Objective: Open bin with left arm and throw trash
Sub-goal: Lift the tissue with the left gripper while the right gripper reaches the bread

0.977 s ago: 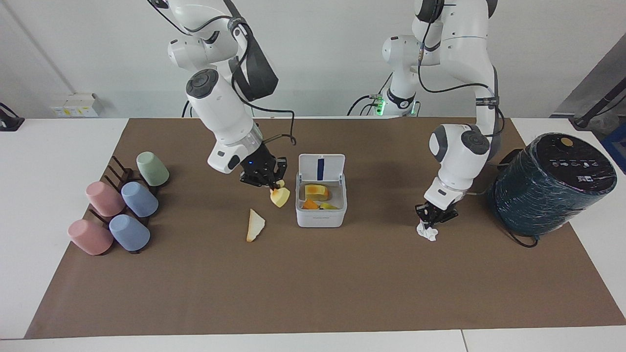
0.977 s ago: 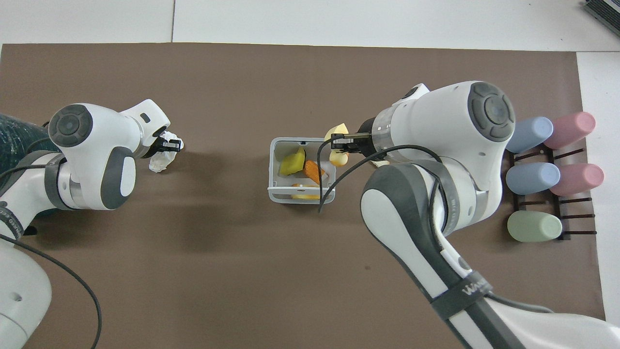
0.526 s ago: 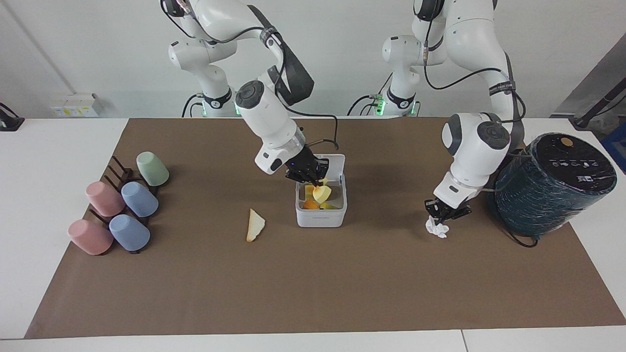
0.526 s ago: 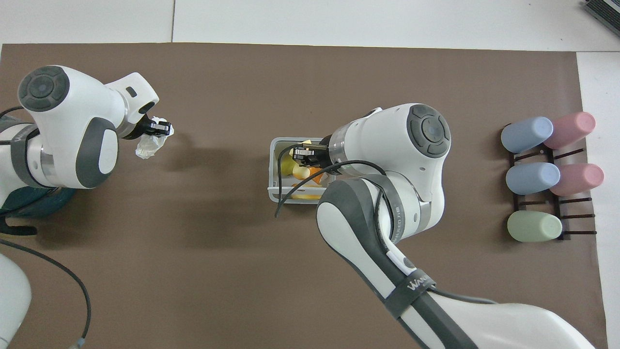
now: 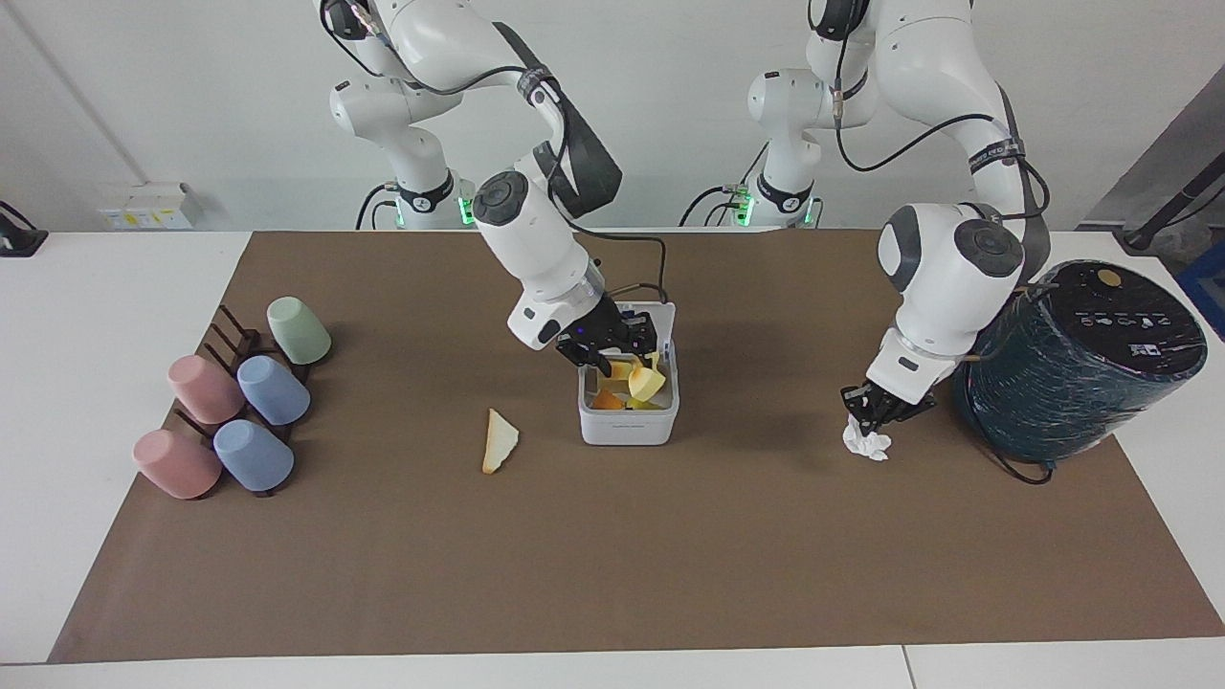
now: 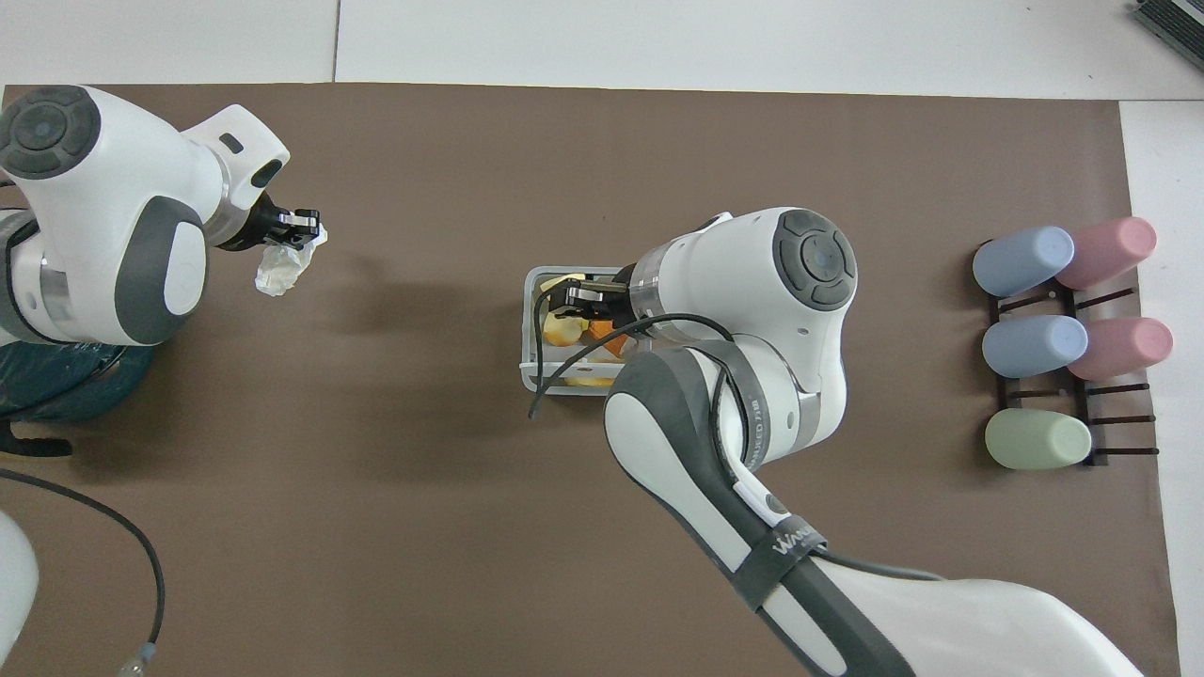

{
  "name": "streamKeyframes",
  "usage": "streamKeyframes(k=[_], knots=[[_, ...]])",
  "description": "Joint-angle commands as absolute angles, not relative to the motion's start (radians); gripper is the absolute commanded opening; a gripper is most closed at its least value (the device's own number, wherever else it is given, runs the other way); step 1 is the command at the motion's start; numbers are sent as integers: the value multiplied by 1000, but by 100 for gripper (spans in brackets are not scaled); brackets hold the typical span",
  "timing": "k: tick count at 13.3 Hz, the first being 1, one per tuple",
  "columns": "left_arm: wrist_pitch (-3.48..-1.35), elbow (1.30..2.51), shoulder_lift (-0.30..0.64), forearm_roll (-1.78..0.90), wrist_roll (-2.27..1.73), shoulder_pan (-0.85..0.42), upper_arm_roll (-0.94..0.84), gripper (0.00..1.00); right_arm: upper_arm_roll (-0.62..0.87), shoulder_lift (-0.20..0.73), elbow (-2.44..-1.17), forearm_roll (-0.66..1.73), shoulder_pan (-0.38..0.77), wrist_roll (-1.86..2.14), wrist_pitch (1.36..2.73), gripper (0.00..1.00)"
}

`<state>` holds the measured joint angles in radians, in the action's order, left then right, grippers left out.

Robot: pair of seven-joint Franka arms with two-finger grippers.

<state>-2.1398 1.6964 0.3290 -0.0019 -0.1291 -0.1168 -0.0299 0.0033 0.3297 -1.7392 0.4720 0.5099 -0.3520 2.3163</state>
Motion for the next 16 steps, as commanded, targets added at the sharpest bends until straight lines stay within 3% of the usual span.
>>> streamKeyframes(k=[1, 7, 13, 16], knots=[[-2099, 1661, 327, -6, -257, -139, -29, 0, 2, 328, -1736, 483, 509, -351, 2329, 100], [-1991, 1609, 319, -28, -457, -218, -31, 0, -5, 315, -1735, 395, 506, -341, 2318, 100], [-2011, 1568, 328, -123, -740, -322, -31, 0, -15, 268, -1771, 186, 342, -136, 2313, 100], [-2086, 1545, 342, -133, -891, -383, -32, 0, -15, 308, -1796, 186, 270, -144, 2362, 100]])
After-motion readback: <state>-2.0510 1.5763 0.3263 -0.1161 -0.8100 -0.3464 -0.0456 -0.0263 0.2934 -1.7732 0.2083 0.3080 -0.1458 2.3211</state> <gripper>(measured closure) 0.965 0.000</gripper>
